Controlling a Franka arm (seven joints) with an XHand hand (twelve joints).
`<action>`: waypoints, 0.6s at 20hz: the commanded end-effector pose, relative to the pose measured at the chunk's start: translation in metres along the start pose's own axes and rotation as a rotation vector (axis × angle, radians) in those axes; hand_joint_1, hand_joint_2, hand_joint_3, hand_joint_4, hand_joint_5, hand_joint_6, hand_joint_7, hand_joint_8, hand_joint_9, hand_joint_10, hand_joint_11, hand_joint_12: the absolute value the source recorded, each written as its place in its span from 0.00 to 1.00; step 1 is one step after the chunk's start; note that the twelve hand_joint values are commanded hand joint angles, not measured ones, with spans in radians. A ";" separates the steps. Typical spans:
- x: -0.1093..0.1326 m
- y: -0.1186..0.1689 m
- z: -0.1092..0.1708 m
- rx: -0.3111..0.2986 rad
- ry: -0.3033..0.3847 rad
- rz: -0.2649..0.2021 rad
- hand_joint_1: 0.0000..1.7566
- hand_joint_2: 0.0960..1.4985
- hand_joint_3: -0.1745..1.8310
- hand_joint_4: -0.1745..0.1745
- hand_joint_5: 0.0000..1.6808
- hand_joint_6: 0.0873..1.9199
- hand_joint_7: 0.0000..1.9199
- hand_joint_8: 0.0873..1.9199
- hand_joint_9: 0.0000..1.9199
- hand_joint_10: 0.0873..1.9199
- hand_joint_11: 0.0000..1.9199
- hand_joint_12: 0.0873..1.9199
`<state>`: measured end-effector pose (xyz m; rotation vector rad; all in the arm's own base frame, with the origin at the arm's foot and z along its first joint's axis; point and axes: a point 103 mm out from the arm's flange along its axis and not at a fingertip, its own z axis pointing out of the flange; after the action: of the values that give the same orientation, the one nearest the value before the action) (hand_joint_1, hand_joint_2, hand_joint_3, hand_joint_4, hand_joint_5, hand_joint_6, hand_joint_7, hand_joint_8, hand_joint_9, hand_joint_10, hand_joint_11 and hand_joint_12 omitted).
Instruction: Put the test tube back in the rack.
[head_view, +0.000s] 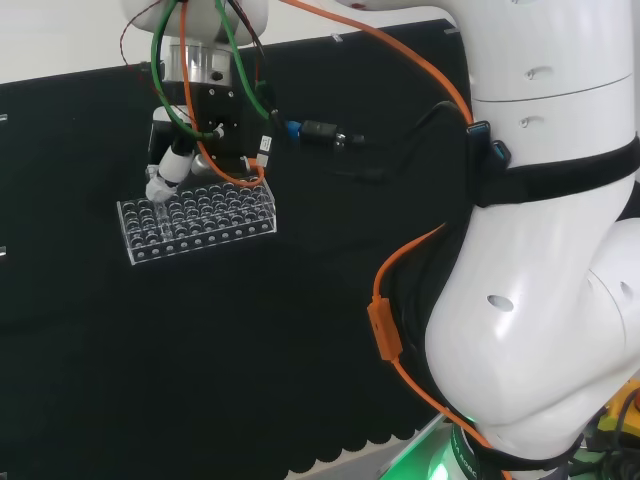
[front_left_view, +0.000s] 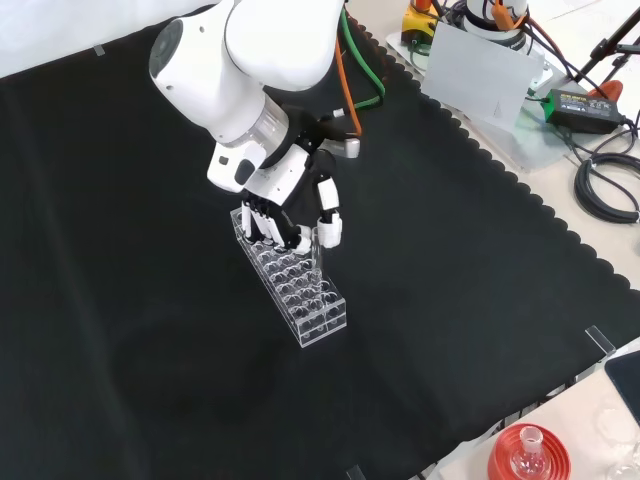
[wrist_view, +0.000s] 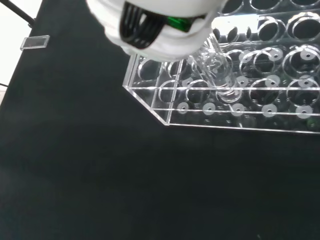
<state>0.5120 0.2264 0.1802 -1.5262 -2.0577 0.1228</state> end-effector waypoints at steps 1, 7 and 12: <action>0.006 0.001 0.003 0.002 -0.003 -0.016 0.68 0.44 0.38 0.00 0.73 0.34 0.72 0.27 0.57 0.29 0.36 0.67; 0.007 0.002 0.005 0.012 -0.001 -0.015 0.68 0.44 0.38 0.00 0.73 0.34 0.72 0.27 0.57 0.29 0.36 0.67; 0.007 0.003 0.007 0.014 0.011 -0.011 0.68 0.44 0.38 0.00 0.73 0.34 0.72 0.27 0.57 0.29 0.36 0.67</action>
<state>0.5101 0.2352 0.1769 -1.5028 -2.0592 0.1292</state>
